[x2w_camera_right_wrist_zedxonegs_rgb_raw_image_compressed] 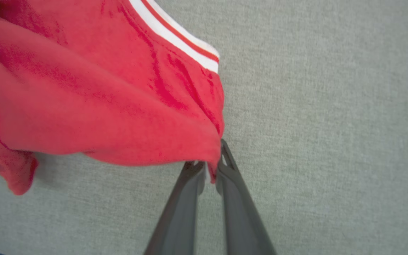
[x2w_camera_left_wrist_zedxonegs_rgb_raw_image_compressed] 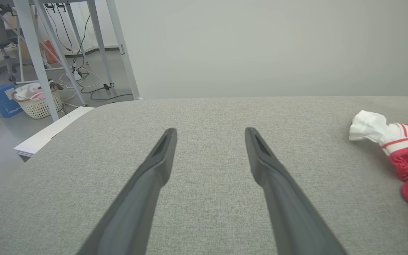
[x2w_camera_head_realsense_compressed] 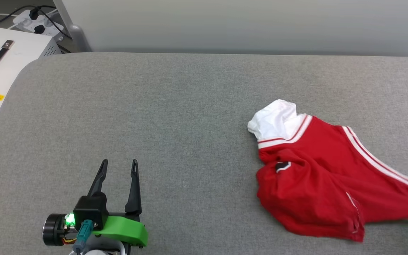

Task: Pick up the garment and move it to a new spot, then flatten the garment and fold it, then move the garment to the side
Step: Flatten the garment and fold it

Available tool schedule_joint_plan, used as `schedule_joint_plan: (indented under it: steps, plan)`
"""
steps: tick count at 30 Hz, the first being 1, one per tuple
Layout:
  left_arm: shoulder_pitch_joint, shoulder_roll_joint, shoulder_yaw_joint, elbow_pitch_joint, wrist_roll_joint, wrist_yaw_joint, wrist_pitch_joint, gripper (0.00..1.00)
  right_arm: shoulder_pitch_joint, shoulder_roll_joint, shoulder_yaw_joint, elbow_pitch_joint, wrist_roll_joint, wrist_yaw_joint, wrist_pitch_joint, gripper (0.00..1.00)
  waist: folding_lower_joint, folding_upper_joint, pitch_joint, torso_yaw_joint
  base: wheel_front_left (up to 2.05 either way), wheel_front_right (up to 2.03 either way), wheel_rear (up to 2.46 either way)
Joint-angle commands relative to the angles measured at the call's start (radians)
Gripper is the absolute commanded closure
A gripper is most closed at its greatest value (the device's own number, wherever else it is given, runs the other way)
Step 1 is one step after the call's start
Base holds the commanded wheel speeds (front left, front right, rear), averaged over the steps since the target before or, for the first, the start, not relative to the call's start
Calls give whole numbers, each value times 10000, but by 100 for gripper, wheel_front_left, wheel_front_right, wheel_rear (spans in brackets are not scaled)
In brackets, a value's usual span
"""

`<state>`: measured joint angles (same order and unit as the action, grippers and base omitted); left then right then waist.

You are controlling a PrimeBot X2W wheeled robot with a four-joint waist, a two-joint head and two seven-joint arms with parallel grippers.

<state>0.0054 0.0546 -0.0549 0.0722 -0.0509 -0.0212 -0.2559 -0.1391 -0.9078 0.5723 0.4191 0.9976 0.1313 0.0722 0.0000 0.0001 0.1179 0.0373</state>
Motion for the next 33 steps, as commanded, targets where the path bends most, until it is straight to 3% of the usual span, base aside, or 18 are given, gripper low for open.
schedule_joint_plan:
  steps: [1, 7, 8, 9, 14, 21, 27, 33]
  plan:
    - [112, -43, 41, 2, 70, -16, -59, 0, 404, 135, -215, 174, 87, -6, 75, 100, 0, -1, 11, 5, 0, 0, 0]
    - [114, -43, 23, 48, 61, 4, -59, 0, 1281, 794, -981, 732, -25, -6, 286, 100, 0, -1, 12, -9, 0, 0, 0]
    - [122, -43, 28, 56, 58, 8, -59, 0, 1311, 872, -1106, 737, -120, -6, 202, 75, 0, -1, -3, -17, 0, 0, 0]
    - [135, -43, 41, 68, 59, 11, -59, 0, 1310, 971, -1309, 721, -251, -6, 34, 0, 0, -1, -28, -33, 0, 0, 0]
    - [178, -43, 117, 89, 131, 6, -59, 0, 1272, 1163, -2378, 366, -1225, -6, -837, 0, 0, -1, -164, -110, 0, 0, 0]
    - [235, -43, 232, 32, 226, -20, -59, 0, 1569, 1476, -4713, -862, -2957, -6, -1422, 0, 0, -1, -333, -169, 0, 0, 0]
    - [250, -43, 268, -34, 261, -13, -59, 0, 1681, 2207, -6682, -3075, -4548, -6, -920, 0, 0, -1, -305, -127, 0, 0, 0]
    - [61, -43, 196, -128, 258, 14, -59, 0, 613, 2776, -6831, -5304, -5283, -6, 58, 0, 0, -1, 11, 17, 0, 0, 0]
